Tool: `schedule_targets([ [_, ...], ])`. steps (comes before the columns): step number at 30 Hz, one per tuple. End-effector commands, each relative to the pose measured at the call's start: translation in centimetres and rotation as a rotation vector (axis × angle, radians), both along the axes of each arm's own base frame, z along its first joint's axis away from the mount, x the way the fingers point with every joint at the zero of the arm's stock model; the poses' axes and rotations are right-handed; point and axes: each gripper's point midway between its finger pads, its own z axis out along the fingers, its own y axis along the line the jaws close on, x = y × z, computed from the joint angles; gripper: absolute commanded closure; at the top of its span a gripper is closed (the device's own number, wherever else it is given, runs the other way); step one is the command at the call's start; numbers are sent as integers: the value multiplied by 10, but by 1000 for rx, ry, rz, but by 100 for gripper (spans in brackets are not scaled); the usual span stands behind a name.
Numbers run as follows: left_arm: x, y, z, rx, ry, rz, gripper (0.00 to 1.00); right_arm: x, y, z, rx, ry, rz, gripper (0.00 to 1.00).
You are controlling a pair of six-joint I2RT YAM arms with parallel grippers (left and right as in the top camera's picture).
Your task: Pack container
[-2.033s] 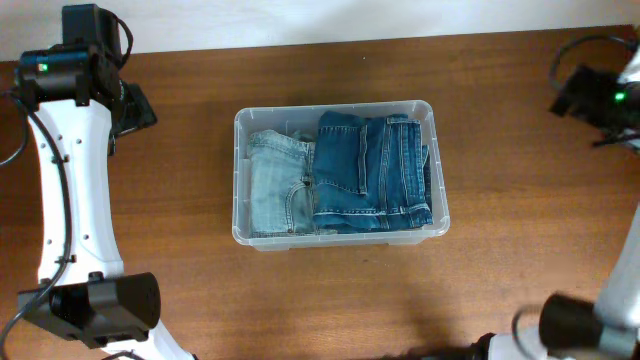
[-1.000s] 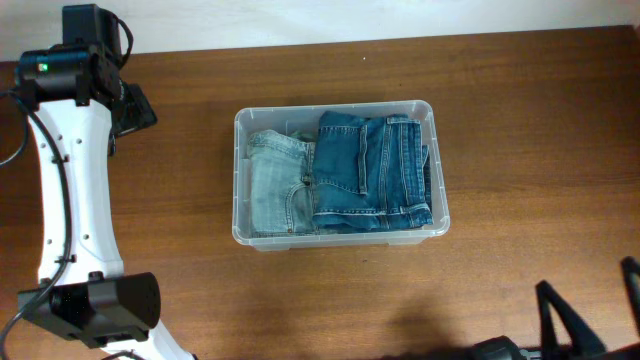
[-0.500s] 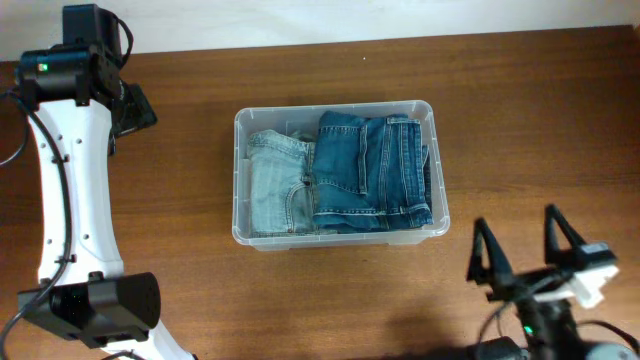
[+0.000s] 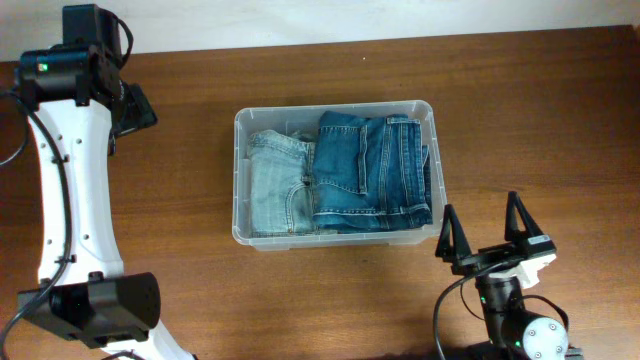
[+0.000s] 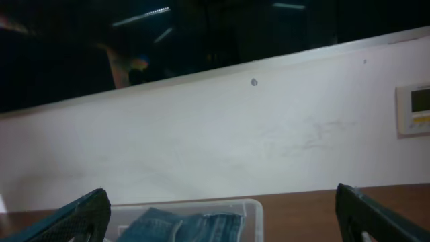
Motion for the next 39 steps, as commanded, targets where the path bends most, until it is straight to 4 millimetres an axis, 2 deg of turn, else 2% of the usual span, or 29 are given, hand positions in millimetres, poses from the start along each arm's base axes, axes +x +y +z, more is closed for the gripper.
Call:
schedule_targets([
  [1, -3, 1, 10, -6, -36, 13, 1, 3, -3, -13, -87, 3, -41, 1],
  [18, -2, -1, 10, -10, -36, 10, 1, 15, -1, -68, -240, 158, -60, 1],
  [28, -2, -1, 10, -10, -36, 10, 1, 16, -1, -112, -298, 331, -45, 1],
  [39, -2, -1, 10, -10, -36, 10, 1, 16, 0, -113, -298, 335, -35, 2],
])
